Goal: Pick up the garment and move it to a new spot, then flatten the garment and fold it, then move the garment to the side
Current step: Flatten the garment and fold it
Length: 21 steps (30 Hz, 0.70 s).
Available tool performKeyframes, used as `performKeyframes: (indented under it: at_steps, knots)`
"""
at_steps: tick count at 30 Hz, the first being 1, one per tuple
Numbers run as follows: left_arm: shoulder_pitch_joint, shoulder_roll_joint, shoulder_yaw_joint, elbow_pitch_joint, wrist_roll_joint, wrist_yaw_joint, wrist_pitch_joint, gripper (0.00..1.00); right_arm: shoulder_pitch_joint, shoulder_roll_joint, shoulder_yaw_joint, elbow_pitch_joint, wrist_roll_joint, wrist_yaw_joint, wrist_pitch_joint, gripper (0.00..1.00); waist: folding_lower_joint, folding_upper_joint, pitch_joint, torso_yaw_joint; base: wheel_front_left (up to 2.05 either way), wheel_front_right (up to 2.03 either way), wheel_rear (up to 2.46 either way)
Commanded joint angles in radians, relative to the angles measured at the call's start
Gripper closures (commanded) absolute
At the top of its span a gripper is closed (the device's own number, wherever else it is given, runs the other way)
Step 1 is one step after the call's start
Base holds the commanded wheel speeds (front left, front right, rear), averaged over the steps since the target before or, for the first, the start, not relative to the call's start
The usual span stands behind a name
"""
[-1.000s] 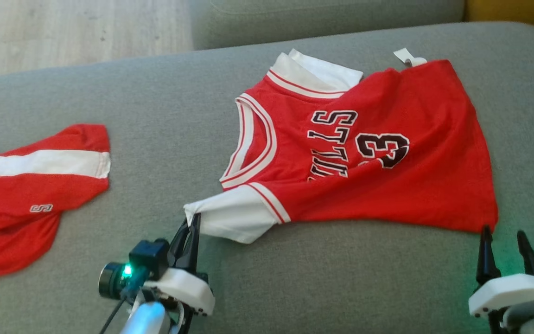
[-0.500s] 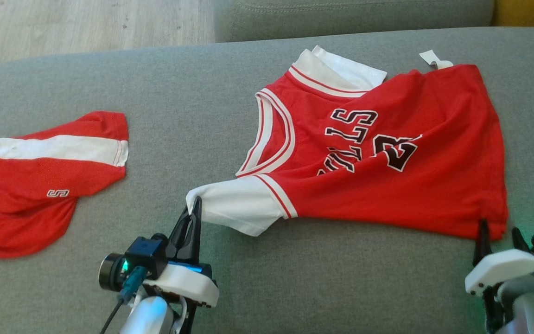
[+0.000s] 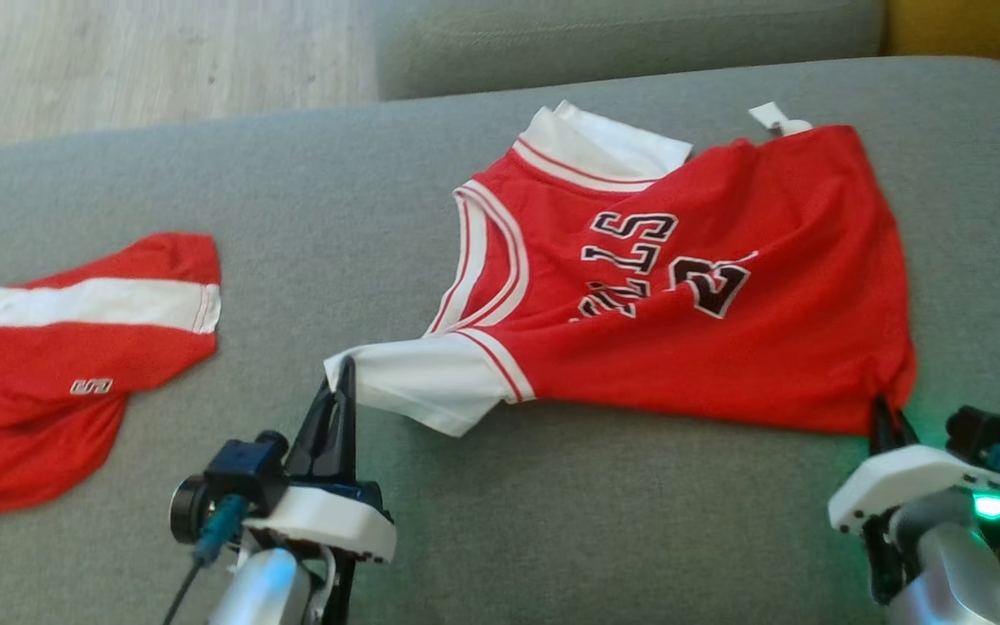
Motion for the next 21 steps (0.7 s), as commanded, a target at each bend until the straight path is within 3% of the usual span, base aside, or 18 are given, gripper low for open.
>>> performKeyframes:
  at_steps: [1,10,15,21]
  knots:
    - [-0.022,0.012,0.048,-0.042,-0.017,-0.002,-0.011,1.00,-0.024,-0.002,0.053,-0.056,0.020,0.007,-0.014,1.00,-0.0001,0.0000,-0.021,-0.019,0.00,0.00,0.00]
    - [-0.132,0.006,0.114,-0.165,-0.154,-0.026,0.041,1.00,-0.053,-0.002,0.158,-0.450,0.058,0.007,0.097,1.00,-0.0001,0.0000,-0.074,-0.054,0.00,0.00,0.00]
    - [-0.254,0.004,0.174,-0.286,-0.231,-0.009,0.074,1.00,-0.116,-0.039,0.216,-0.724,0.110,0.007,0.211,1.00,-0.0001,0.0000,-0.099,-0.069,0.00,0.00,0.00]
    - [-0.353,0.002,0.229,-0.454,-0.321,0.028,0.110,1.00,-0.198,-0.100,0.265,-0.927,0.149,0.007,0.287,1.00,-0.0001,0.0000,-0.113,-0.075,0.00,0.00,0.00]
